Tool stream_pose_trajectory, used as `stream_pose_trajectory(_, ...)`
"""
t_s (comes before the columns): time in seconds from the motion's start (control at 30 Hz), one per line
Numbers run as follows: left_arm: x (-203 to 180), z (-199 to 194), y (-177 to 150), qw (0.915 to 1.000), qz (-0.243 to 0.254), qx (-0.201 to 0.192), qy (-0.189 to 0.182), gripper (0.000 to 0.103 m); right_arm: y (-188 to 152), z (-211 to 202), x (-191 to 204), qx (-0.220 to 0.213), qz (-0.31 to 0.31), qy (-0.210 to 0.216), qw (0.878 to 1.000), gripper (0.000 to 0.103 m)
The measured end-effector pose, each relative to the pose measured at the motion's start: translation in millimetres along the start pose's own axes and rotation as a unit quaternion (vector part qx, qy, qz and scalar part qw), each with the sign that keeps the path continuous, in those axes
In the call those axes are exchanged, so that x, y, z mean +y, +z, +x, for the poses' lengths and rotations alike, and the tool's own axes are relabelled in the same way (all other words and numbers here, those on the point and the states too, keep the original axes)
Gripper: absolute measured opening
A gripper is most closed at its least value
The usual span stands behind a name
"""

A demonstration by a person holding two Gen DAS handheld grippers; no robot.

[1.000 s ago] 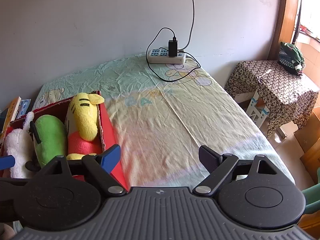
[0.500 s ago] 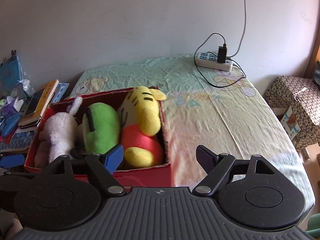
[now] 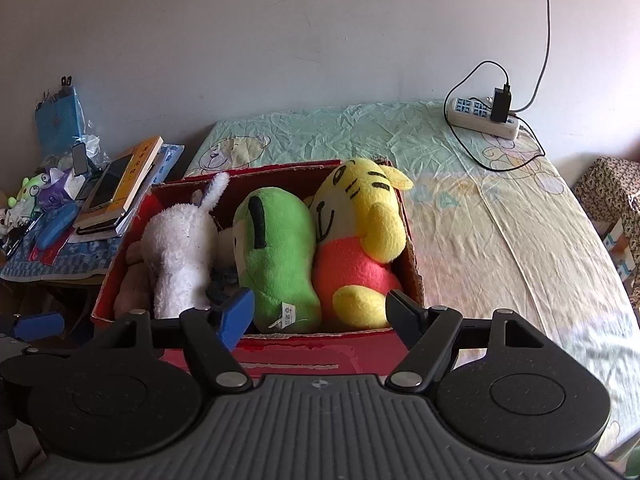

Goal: Organize objects

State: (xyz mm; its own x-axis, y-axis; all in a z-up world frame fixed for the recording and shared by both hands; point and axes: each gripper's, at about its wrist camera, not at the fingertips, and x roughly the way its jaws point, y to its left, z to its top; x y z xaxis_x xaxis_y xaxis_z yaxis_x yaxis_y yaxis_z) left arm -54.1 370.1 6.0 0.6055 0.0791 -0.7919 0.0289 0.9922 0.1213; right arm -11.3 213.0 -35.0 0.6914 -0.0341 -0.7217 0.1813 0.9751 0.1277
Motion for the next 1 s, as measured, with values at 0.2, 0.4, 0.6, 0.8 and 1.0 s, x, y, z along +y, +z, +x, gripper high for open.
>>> stream_pose_trajectory(0.2,-3,1,4,1.0000,0.005,0.001,-0.008,0.103,0,1,2,0.003,0.007,-0.005,1.000,0.067)
stream_pose_trajectory(0.4,-7,2,10,0.9998,0.013,-0.004,-0.015,0.103,3,-2,0,-0.010,0.006,-0.017,1.000,0.068)
stream_pose_trajectory(0.6,-10,7,14,0.9996,0.020,-0.004,-0.020,0.103,3,5,-4,-0.003,0.012,-0.017,1.000,0.068)
stream_pose_trajectory(0.8,-6,15,18,0.9998,0.011,0.003,-0.018,0.103,6,12,-3,0.005,0.011,-0.020,1.000,0.069)
stream_pose_trajectory(1.0,-6,20,22,0.9998,0.010,0.002,-0.014,0.103,10,17,-1,0.001,0.005,-0.025,1.000,0.073)
